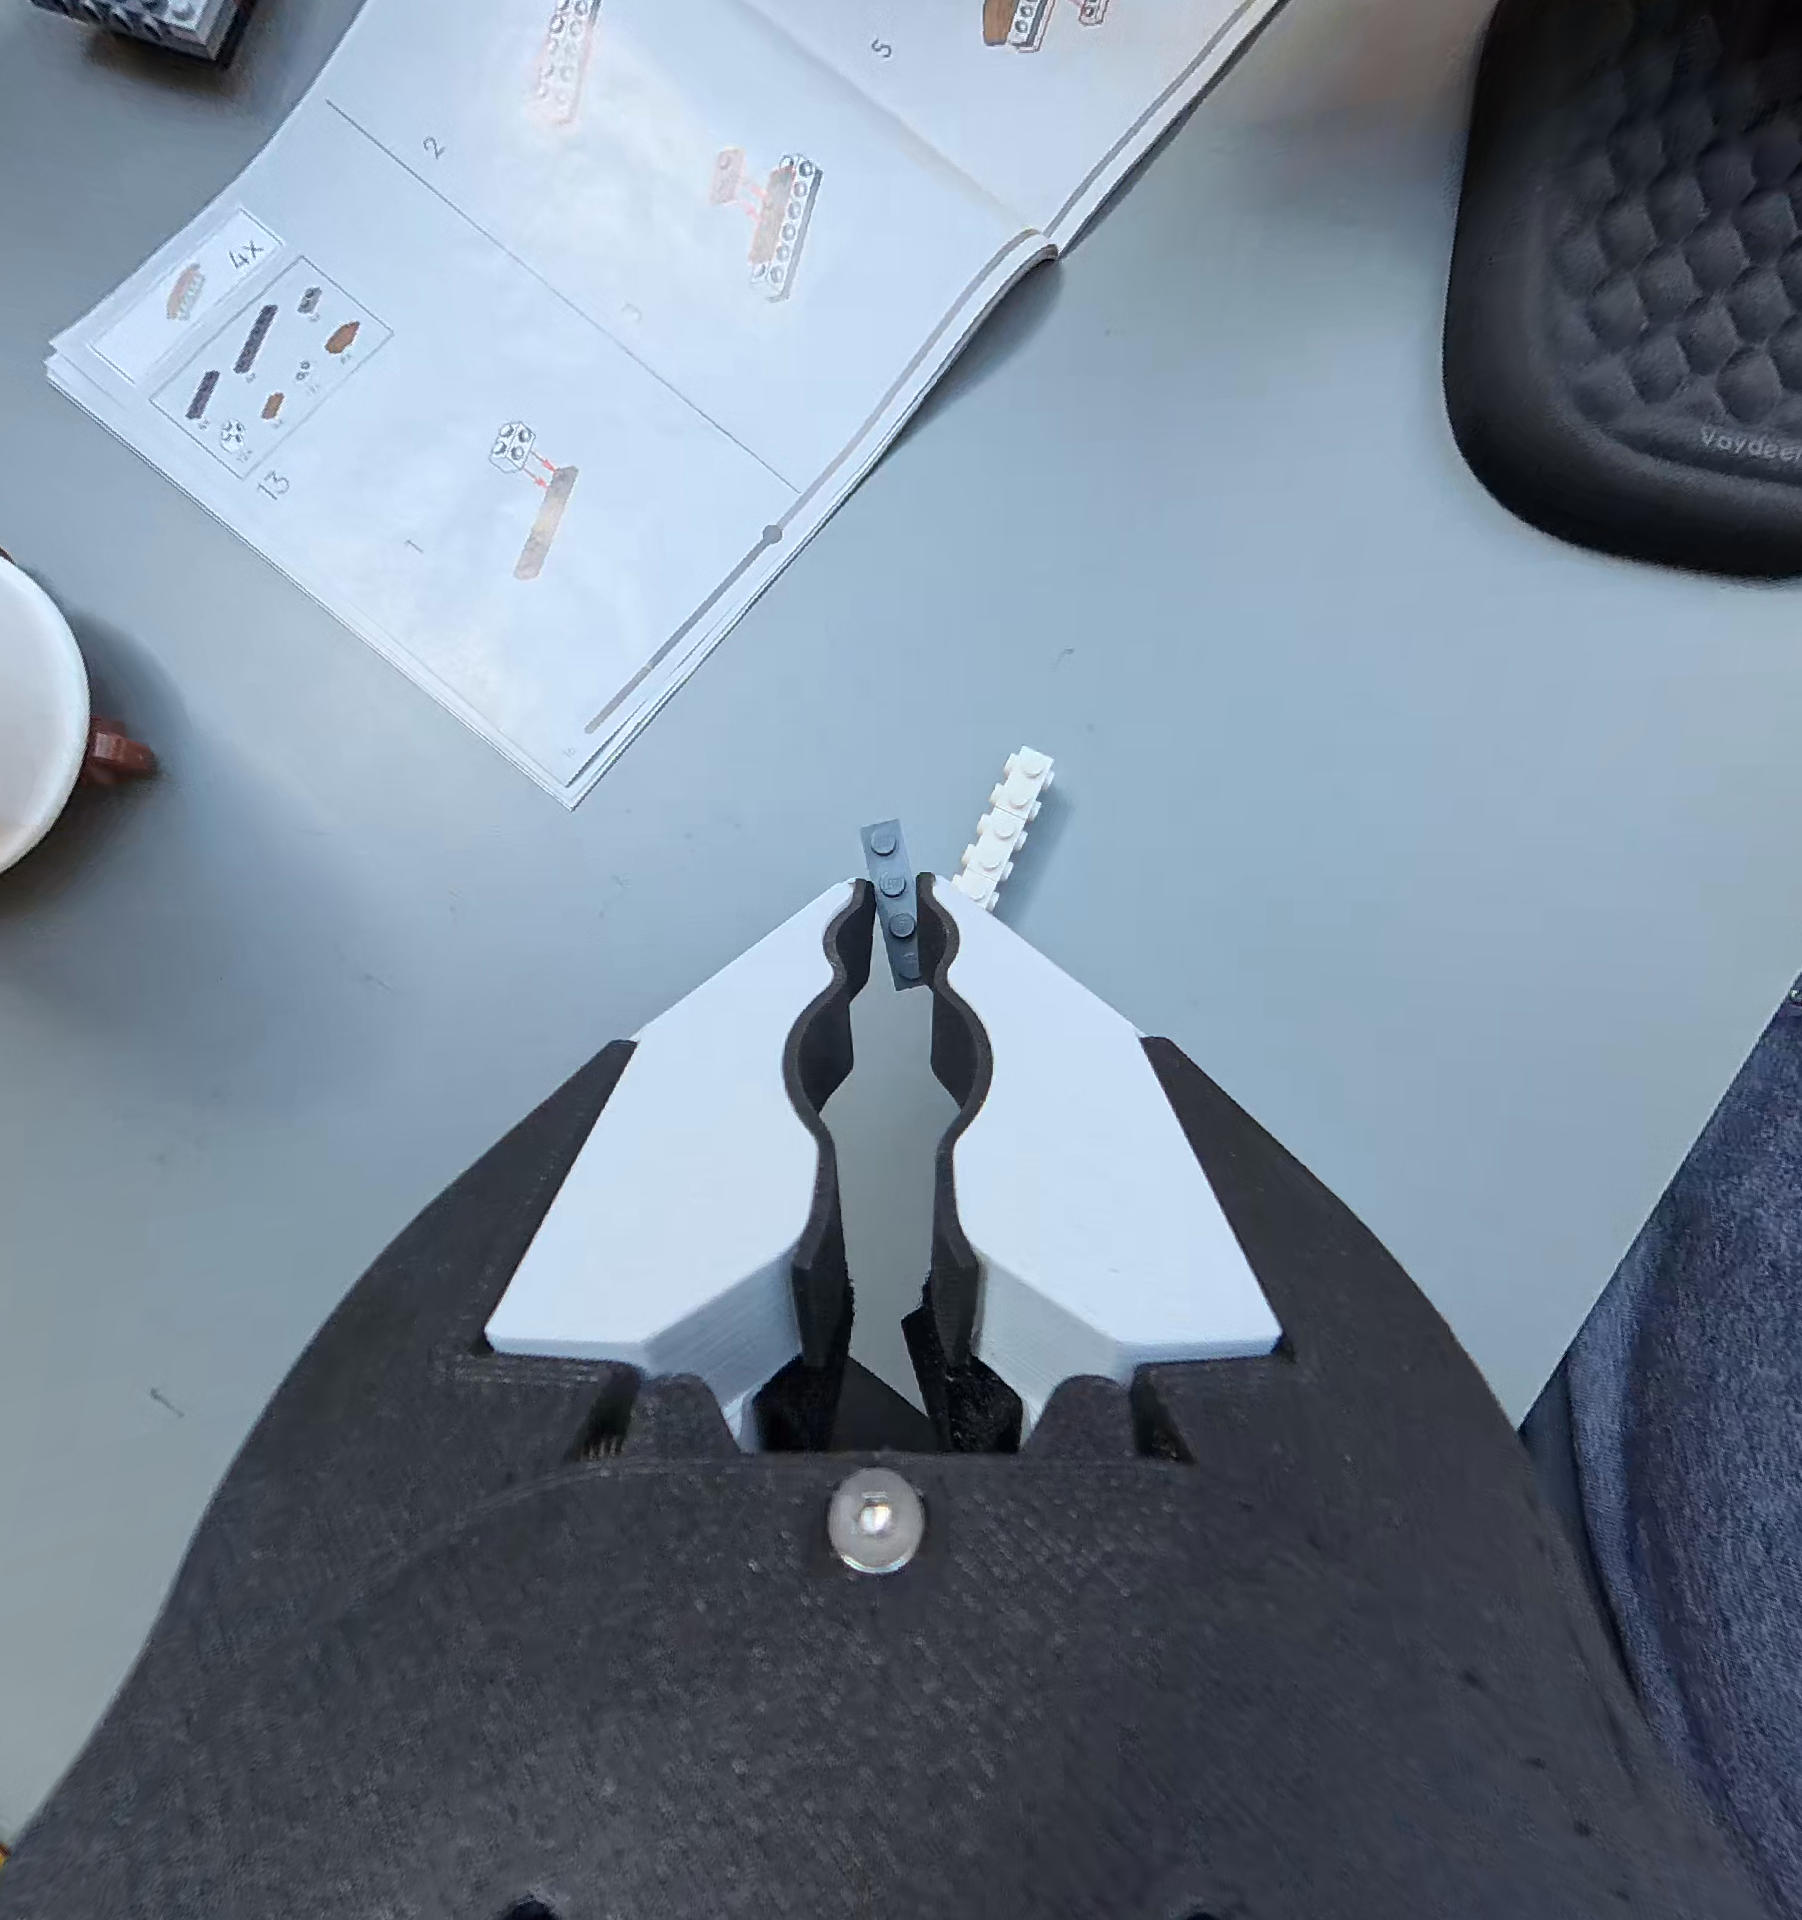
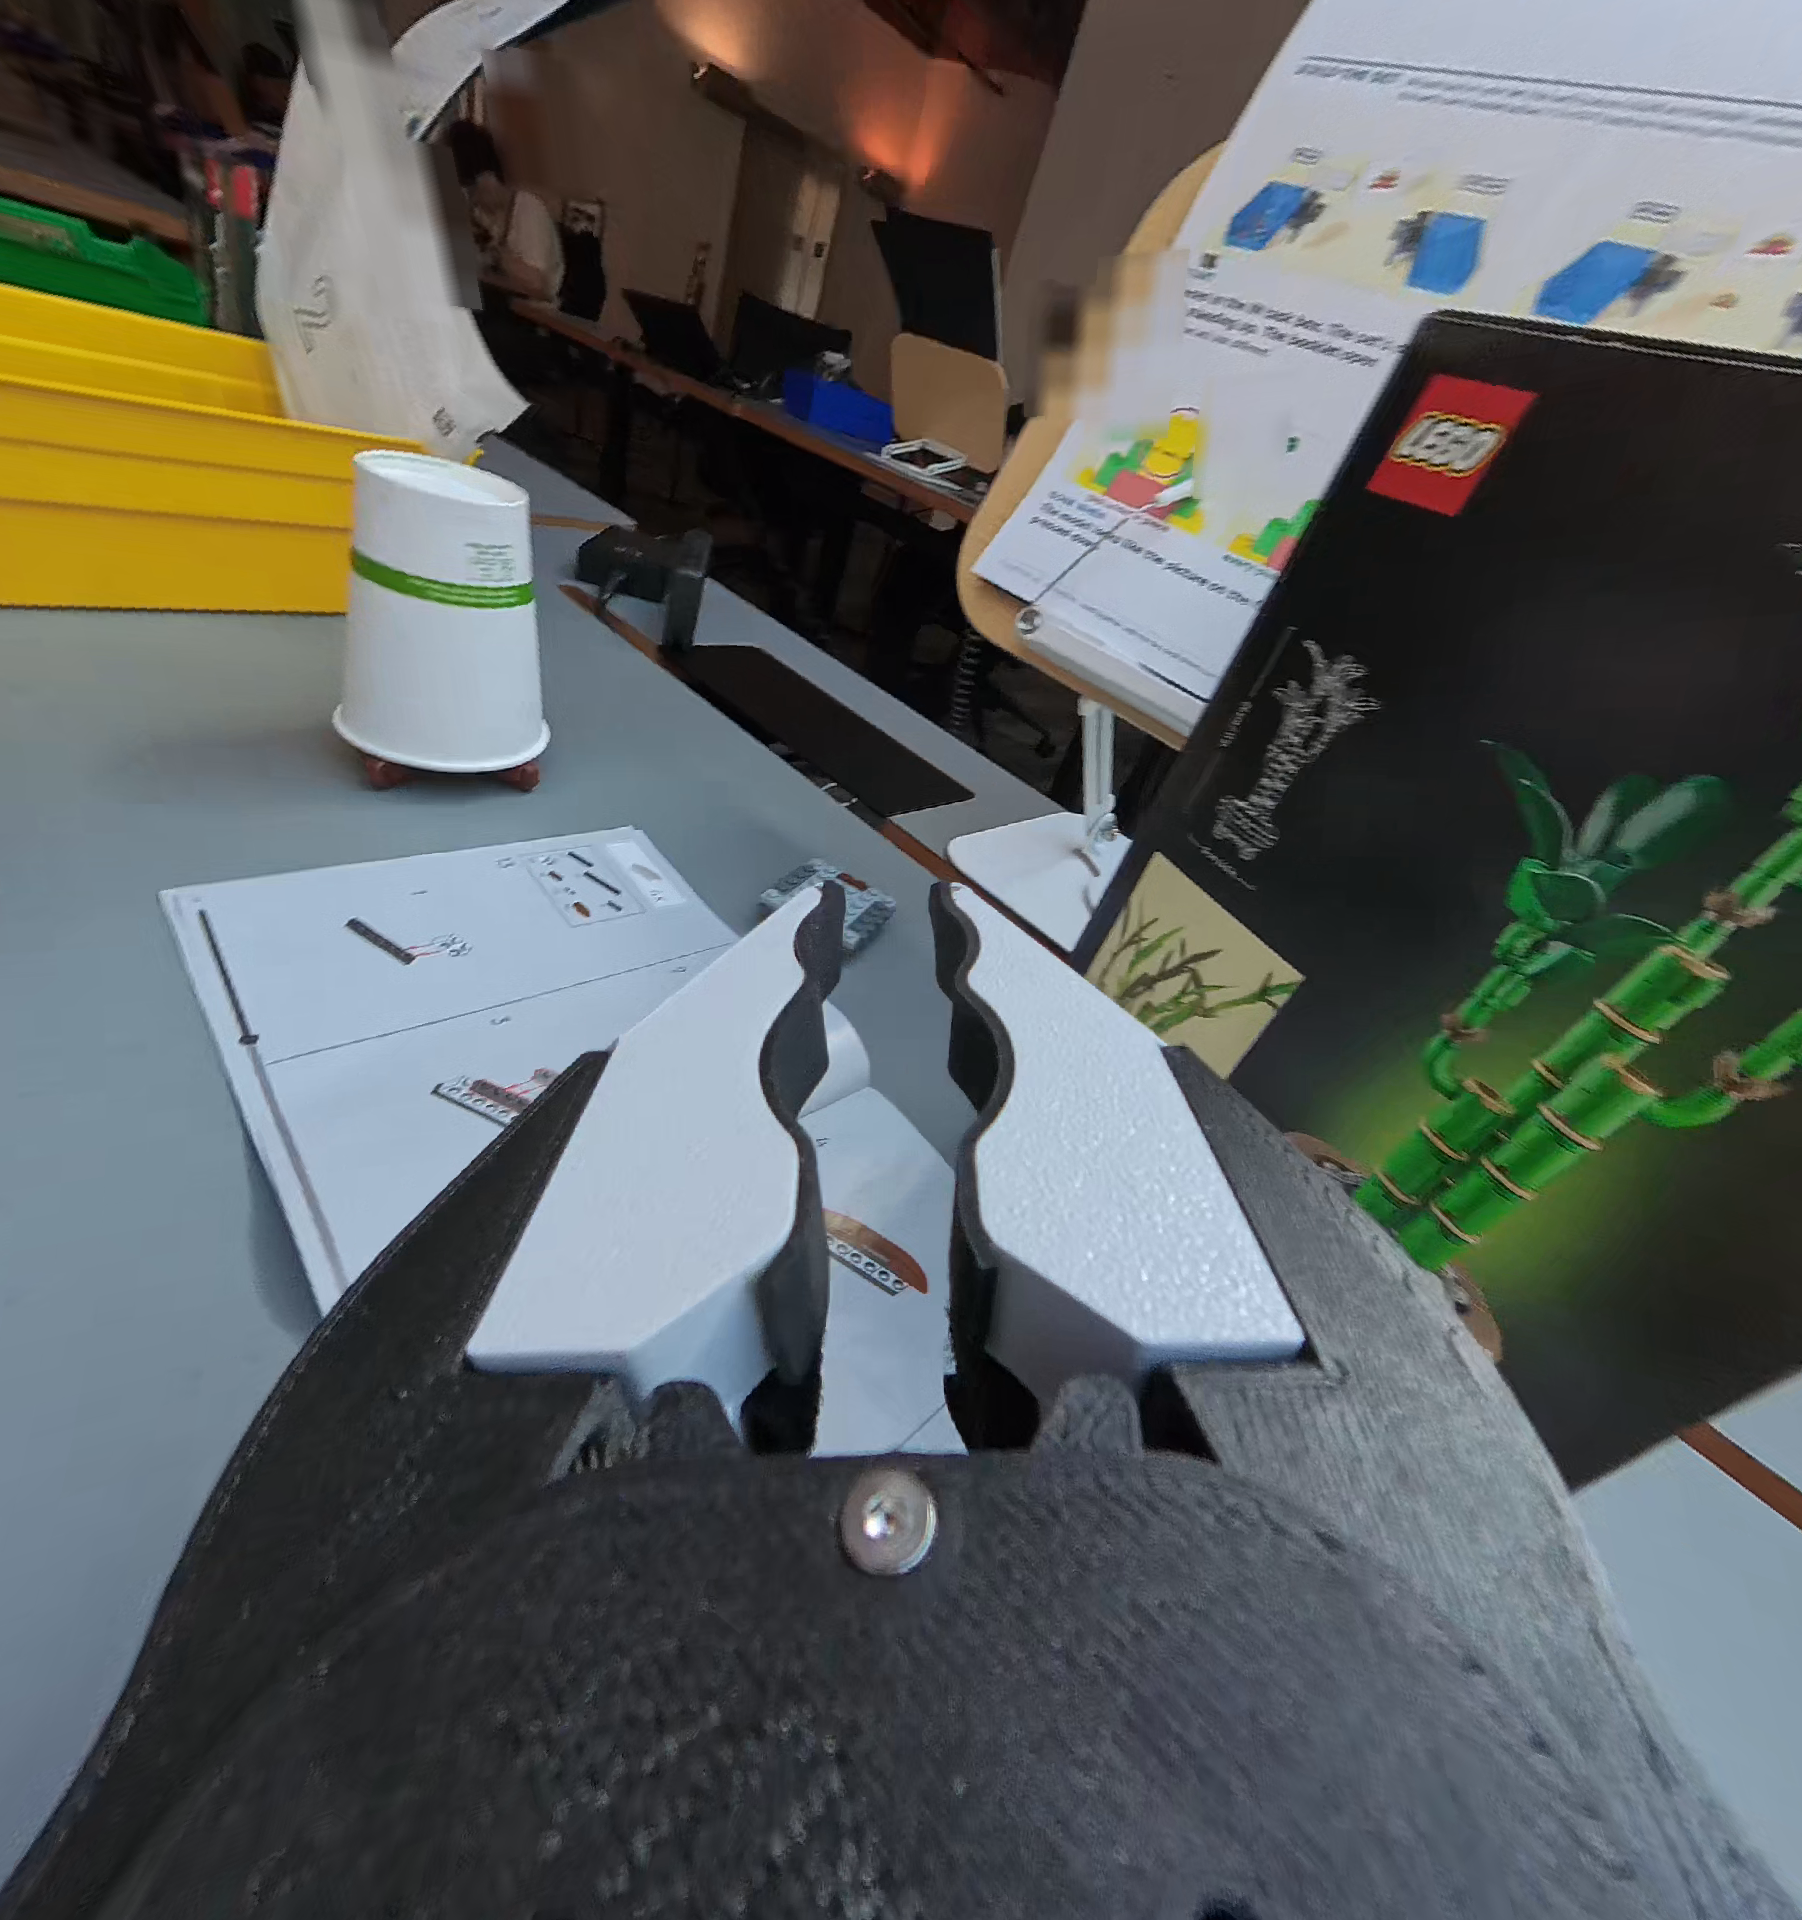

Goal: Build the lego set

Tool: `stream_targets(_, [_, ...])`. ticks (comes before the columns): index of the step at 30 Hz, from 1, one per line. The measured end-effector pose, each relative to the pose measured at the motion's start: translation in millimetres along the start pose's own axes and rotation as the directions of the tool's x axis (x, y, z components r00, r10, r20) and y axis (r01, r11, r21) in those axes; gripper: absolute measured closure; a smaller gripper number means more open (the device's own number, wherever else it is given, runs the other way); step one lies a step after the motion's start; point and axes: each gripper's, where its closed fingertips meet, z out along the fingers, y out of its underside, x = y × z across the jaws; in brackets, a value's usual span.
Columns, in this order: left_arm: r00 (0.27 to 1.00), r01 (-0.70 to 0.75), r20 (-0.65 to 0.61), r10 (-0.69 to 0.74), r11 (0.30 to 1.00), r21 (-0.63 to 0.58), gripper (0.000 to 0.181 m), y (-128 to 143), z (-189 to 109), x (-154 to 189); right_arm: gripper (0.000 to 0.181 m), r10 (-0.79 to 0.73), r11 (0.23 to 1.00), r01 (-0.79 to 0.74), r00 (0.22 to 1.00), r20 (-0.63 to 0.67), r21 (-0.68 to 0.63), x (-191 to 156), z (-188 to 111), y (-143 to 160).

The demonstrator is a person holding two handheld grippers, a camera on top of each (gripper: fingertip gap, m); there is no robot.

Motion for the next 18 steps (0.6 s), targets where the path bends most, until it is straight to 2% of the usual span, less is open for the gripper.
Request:
stream_targets(3, [1.000, 0.007, -0.019, -0.006, 1.000, 0.028, 0.175, -2.8, -5.3, 3.4, 0.165, 0.111, 0.993, -0.102, 0.984, -0.139, 0.066, 37.1, -16.1, -5.6])
stream_targets(6, [1.000, -0.003, -0.023, 0.005, 0.999, 0.053, 0.175, -3.9, -10.5, 4.1, 0.170, 0.157, 0.986, -0.140, 0.965, -0.211, 0.093, 57.3, -27.1, -4.6])
stream_targets(14, [0.996, -0.077, -0.039, 0.082, 0.992, 0.102, 0.175, -15.0, -14.7, 12.0, 0.169, 0.102, 0.994, -0.089, 0.965, -0.241, 0.067, 56.7, -26.1, -4.3])
stream_targets(18, [0.985, -0.103, -0.120, 0.123, 0.981, 0.166, 0.175, -25.9, -12.6, 30.2, 0.165, 0.067, 0.997, -0.056, 0.965, -0.253, 0.050, 53.6, -23.2, -4.8])
